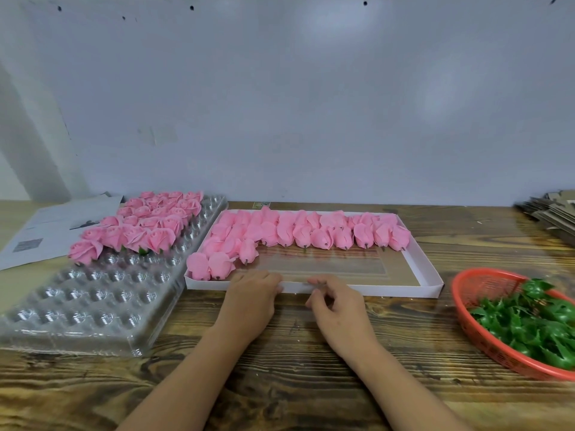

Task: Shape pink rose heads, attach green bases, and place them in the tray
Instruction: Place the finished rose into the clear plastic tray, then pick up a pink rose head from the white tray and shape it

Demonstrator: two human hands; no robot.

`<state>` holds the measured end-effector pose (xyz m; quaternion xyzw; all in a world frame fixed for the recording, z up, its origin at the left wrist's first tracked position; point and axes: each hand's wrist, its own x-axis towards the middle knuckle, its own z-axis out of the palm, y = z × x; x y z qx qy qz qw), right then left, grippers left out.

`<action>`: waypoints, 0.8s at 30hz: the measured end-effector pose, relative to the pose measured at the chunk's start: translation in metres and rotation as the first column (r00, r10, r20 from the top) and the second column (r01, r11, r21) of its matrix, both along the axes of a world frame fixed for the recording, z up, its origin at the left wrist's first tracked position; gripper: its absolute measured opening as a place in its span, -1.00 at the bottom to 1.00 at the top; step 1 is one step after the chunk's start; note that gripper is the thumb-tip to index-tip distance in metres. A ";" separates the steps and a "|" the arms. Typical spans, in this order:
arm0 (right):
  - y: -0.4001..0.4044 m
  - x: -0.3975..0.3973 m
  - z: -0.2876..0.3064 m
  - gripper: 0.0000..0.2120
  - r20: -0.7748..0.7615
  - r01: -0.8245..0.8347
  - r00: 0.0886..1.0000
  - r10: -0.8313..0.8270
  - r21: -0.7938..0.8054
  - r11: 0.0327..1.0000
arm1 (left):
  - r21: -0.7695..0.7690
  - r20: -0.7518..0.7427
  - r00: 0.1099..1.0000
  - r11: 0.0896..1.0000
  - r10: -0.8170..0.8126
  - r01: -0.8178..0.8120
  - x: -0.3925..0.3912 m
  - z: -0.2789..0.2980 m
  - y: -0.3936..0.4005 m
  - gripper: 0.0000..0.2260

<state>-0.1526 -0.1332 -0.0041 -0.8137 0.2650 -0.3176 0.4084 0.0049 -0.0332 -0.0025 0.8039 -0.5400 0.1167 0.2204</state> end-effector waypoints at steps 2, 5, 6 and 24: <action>0.000 -0.001 0.000 -0.79 0.002 0.014 1.000 -0.014 -0.016 1.000 | -0.003 -0.004 1.000 1.000 -0.015 0.015 0.000 0.001 0.002 -0.85; -0.003 -0.002 0.006 -0.83 0.032 0.112 0.993 -0.109 -0.085 0.990 | -0.012 -0.022 0.999 0.999 -0.047 0.046 -0.002 0.001 0.006 -0.90; -0.008 -0.002 0.011 -0.83 0.048 0.162 0.986 -0.158 -0.098 0.982 | -0.014 -0.031 0.998 0.999 -0.048 0.047 -0.003 0.002 0.007 -0.91; -0.154 -0.004 0.056 -0.86 -0.430 0.436 0.746 -0.509 -0.262 0.861 | -0.004 -0.052 0.998 1.000 -0.020 0.020 0.000 0.000 0.007 -0.78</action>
